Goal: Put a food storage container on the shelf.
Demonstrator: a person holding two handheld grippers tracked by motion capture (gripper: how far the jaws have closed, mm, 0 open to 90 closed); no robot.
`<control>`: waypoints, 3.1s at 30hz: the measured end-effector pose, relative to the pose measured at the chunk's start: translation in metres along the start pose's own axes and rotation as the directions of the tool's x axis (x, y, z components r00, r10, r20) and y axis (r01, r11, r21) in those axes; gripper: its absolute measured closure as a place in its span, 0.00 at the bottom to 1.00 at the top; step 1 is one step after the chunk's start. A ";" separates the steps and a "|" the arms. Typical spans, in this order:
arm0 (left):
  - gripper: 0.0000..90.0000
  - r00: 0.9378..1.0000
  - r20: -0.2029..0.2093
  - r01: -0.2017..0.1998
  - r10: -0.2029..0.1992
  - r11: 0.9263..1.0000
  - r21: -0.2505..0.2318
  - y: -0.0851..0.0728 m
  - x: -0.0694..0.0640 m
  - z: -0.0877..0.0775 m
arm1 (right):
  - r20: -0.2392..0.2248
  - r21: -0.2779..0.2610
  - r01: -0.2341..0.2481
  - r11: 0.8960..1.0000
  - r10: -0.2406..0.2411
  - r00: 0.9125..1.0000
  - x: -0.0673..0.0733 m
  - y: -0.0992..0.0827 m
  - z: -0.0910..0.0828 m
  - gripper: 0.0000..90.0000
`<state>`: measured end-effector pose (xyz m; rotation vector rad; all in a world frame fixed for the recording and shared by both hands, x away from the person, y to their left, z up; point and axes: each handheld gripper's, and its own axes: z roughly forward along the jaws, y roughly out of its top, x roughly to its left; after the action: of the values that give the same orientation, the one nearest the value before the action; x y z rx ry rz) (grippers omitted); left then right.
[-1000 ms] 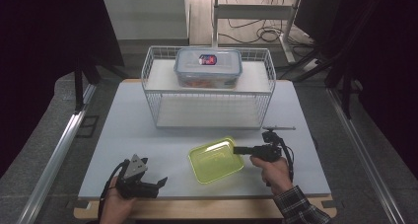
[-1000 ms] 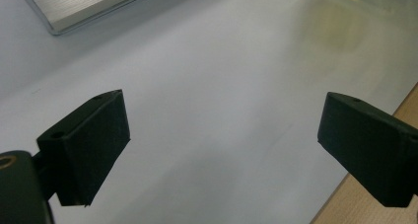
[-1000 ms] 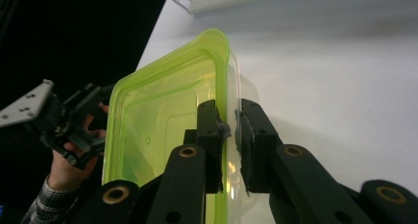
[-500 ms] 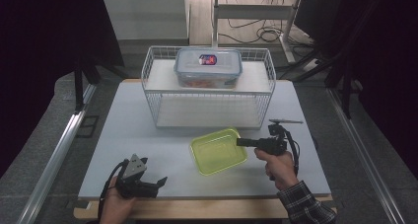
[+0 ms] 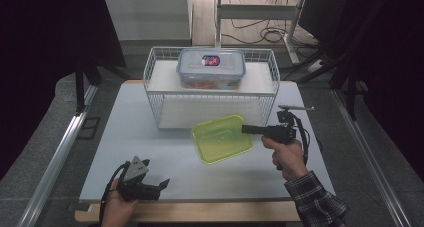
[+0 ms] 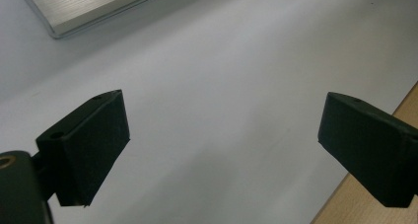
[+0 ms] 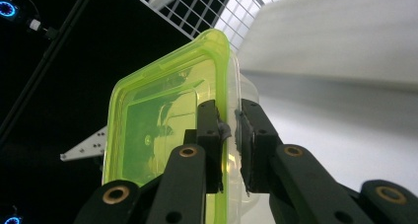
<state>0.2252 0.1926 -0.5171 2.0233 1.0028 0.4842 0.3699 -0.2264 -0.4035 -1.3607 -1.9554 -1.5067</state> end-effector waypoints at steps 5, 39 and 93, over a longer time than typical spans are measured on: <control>0.06 1.000 0.002 -0.001 0.001 1.000 -0.002 0.000 0.000 0.000 | -0.006 -0.019 0.018 1.000 -0.018 1.000 0.011 0.014 -0.003 0.89; 0.06 1.000 0.008 0.007 -0.007 1.000 -0.026 0.000 0.001 -0.002 | -0.007 -0.156 0.051 0.986 -0.053 0.999 0.062 0.098 -0.014 0.89; 0.06 1.000 0.030 0.000 0.001 1.000 -0.017 0.000 -0.001 0.001 | 0.384 -0.269 0.239 0.933 -0.124 0.915 0.086 0.164 0.037 0.76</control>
<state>0.2251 0.1915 -0.5177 2.0104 0.9770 0.4598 0.4730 -0.1540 -0.2623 -1.7331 -2.1838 -1.8230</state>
